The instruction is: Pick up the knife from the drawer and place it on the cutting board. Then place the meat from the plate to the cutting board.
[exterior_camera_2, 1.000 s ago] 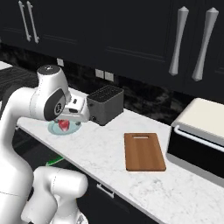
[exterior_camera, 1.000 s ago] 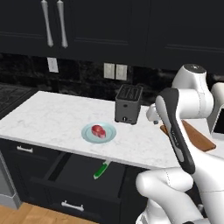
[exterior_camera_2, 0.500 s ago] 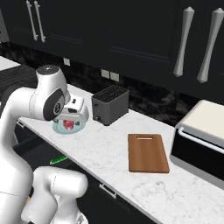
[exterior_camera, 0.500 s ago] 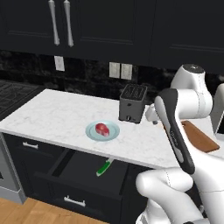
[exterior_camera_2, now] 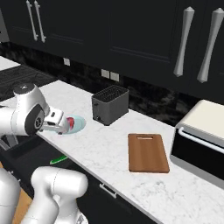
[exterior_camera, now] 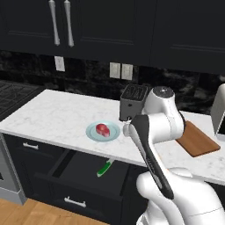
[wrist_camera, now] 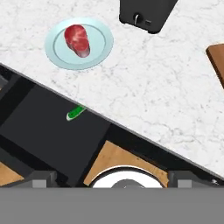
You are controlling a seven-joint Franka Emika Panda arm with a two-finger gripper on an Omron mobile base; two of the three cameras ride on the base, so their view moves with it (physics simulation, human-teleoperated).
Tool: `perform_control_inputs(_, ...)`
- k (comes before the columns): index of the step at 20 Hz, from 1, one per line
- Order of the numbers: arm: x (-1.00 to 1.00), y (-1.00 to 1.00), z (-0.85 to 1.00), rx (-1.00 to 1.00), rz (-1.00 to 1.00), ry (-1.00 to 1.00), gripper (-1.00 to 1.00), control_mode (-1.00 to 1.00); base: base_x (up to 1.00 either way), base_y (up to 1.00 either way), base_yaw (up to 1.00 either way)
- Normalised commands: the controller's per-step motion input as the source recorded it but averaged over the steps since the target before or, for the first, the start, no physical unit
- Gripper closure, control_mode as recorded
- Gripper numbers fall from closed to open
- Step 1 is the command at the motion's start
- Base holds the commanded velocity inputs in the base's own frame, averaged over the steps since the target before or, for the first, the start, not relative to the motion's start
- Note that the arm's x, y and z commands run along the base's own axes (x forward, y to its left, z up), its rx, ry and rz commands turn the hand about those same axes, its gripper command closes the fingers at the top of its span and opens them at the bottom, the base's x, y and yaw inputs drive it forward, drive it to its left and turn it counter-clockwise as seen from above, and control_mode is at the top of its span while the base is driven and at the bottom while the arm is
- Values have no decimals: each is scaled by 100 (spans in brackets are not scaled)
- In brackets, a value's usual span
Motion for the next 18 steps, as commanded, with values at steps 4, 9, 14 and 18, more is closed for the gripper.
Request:
perform_control_inputs(4, 0, 100, -79, 0, -17, -4, -100, -100, 0, 0, 0)
perform_control_inputs(9, 0, 95, -61, 2, -34, 5, -100, -100, 0, 0, 0)
perform_control_inputs(14, 0, 81, -38, 3, -29, 30, -100, -100, 0, 0, 0)
perform_control_inputs(18, 21, 71, -24, 1, -13, 34, -100, -100, 0, 0, 0)
